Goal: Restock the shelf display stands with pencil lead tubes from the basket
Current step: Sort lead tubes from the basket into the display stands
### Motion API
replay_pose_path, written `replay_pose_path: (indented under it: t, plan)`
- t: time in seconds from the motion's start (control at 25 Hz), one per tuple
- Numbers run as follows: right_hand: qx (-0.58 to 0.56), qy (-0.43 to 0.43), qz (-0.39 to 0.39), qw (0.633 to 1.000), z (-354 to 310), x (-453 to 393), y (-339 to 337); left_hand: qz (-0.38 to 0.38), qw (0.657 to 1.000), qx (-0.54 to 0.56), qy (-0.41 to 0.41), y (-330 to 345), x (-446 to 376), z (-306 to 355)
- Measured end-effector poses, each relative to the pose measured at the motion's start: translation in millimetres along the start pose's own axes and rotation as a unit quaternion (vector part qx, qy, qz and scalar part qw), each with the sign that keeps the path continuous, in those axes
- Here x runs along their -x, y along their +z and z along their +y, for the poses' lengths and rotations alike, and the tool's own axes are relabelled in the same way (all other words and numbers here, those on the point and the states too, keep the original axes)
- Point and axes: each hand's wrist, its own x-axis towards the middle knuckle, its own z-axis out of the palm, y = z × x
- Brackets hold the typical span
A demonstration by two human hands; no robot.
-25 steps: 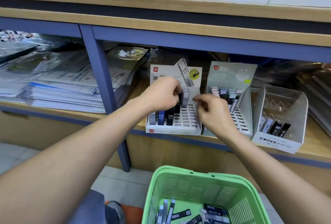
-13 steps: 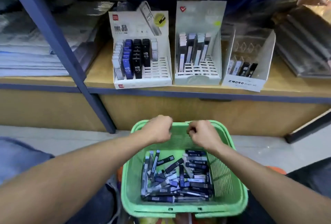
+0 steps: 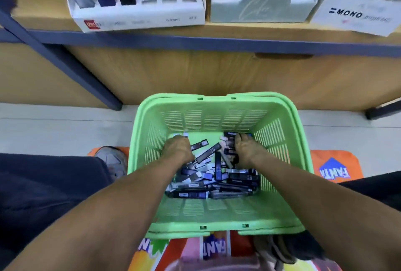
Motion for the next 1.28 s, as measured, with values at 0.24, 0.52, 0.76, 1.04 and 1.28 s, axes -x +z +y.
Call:
replay_pose_path:
  t: [0.24,0.52,0.76,1.04,1.28]
  plan:
    - [0.082,0.016,0.033,0.996,2,-21,20,0.034,0.999,0.021,-0.031,31,-17,4]
    - [-0.024,0.043,0.021,0.999,0,-26,22,0.054,0.999,-0.004,0.008,39,-22,6]
    - [-0.228,0.104,0.062,0.966,-14,-34,32,0.018,0.992,0.127,0.006,39,-30,16]
    - [-0.39,0.179,0.074,0.9,-28,-43,33,0.027,0.988,0.153,0.006,42,-34,25]
    - [-0.421,0.176,0.035,0.889,-28,-45,23,-0.033,0.965,0.262,-0.008,35,-38,31]
